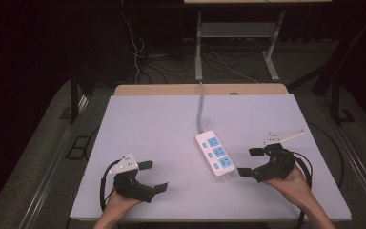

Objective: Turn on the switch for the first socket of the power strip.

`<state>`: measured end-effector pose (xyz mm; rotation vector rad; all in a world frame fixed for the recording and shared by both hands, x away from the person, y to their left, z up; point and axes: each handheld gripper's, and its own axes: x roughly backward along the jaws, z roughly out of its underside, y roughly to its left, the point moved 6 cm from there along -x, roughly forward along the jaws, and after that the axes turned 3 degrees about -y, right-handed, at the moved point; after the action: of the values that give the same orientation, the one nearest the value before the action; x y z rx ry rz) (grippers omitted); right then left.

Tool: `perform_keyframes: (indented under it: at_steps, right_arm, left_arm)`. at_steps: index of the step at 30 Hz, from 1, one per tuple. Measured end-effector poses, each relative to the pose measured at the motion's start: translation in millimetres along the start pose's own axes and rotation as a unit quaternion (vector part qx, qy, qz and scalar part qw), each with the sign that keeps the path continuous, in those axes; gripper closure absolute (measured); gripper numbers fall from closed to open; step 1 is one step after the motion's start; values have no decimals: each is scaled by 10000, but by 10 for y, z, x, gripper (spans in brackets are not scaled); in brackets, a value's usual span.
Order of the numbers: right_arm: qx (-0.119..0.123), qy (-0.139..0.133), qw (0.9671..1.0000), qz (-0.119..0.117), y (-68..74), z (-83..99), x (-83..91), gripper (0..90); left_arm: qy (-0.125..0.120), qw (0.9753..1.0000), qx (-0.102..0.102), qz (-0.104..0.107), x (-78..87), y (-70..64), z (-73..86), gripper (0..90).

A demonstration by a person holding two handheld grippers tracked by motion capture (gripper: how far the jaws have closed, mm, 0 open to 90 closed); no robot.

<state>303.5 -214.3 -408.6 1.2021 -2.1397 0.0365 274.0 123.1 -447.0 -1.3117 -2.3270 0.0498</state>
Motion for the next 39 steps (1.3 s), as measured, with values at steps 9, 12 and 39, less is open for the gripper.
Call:
perform_keyframes:
  at_steps: [9,12,39]
  right_arm:
    - [107,169,9998,-18,-16,-163,-46,47]
    - [136,212,9997,-29,-29,-205,-72,47]
    - [343,583,9976,-114,-73,-532,-342,47]
  left_arm:
    - [-24,10000,20,-15,11,10,-2,0]
    - [-24,10000,20,-14,12,8,-3,0]
    - [-19,10000,30,-3,10,13,2,0]
